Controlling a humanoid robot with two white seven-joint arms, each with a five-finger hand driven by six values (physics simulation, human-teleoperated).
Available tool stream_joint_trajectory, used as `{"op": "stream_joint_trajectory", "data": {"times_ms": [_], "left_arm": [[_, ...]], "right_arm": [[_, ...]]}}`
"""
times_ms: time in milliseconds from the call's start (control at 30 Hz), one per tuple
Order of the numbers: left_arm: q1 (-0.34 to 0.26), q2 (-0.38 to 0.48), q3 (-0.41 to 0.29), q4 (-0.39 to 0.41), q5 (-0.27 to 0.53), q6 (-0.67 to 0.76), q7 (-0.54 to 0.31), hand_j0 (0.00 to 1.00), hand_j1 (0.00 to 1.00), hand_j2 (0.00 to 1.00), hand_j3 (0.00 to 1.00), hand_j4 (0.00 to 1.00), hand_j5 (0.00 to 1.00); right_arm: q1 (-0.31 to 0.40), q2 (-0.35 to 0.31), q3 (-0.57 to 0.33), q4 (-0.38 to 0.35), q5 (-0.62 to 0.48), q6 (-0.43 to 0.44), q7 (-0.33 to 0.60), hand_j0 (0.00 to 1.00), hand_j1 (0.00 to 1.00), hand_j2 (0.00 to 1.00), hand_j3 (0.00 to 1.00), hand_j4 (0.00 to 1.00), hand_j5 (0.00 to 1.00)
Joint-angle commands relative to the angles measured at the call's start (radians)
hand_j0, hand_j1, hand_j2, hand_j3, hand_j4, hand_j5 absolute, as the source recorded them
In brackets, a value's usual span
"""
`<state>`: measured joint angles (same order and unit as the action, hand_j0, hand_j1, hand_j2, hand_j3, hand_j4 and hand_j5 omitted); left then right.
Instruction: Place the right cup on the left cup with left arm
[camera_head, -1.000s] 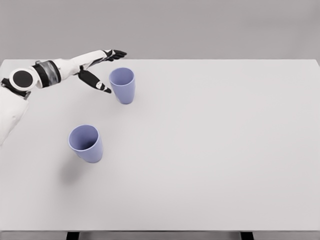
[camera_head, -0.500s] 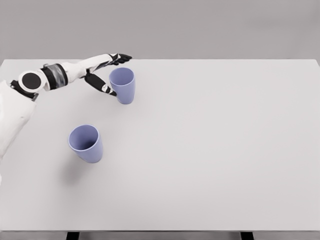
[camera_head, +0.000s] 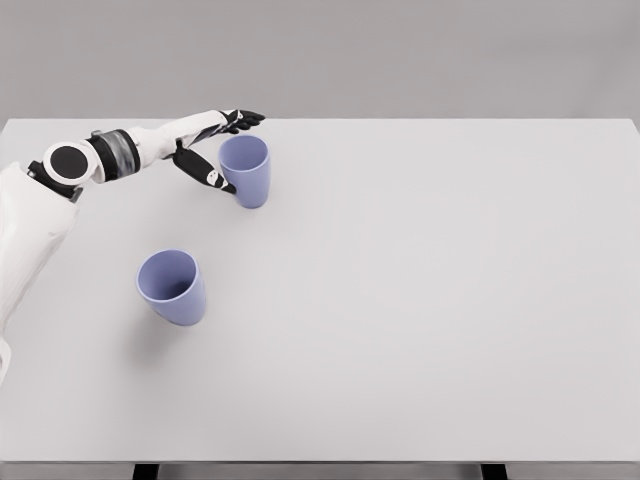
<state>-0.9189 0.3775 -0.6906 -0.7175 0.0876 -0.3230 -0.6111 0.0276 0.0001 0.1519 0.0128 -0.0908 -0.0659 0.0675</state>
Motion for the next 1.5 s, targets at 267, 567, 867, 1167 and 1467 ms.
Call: {"op": "stream_joint_trajectory", "data": {"times_ms": [267,567,867,1167,1467], "left_arm": [[-0.006,-0.015,0.002,0.02,0.006,0.005,0.0,1.0,1.0,1.0,1.0,1.0,1.0],[-0.006,-0.015,0.003,0.015,0.006,0.005,0.0,1.0,1.0,1.0,1.0,1.0,1.0],[0.0,-0.025,0.003,0.015,0.006,0.005,0.0,1.0,1.0,1.0,1.0,1.0,1.0],[0.005,-0.026,0.003,0.016,0.008,0.005,0.0,1.0,1.0,1.0,1.0,1.0,1.0],[0.008,-0.032,0.003,0.017,0.009,0.005,0.0,0.88,0.88,0.88,0.88,0.88,0.88]], "right_arm": [[0.0,0.0,0.0,-0.001,0.0,0.0,0.0,1.0,1.0,1.0,1.0,1.0,1.0],[0.0,0.0,0.0,0.001,-0.001,0.0,0.0,1.0,1.0,1.0,1.0,1.0,1.0],[0.0,0.0,0.0,0.001,0.0,0.0,0.0,1.0,1.0,1.0,1.0,1.0,1.0],[0.0,0.0,0.0,-0.001,0.0,0.0,0.0,1.0,1.0,1.0,1.0,1.0,1.0],[0.0,0.0,0.0,-0.001,-0.001,0.0,0.0,1.0,1.0,1.0,1.0,1.0,1.0]]}}
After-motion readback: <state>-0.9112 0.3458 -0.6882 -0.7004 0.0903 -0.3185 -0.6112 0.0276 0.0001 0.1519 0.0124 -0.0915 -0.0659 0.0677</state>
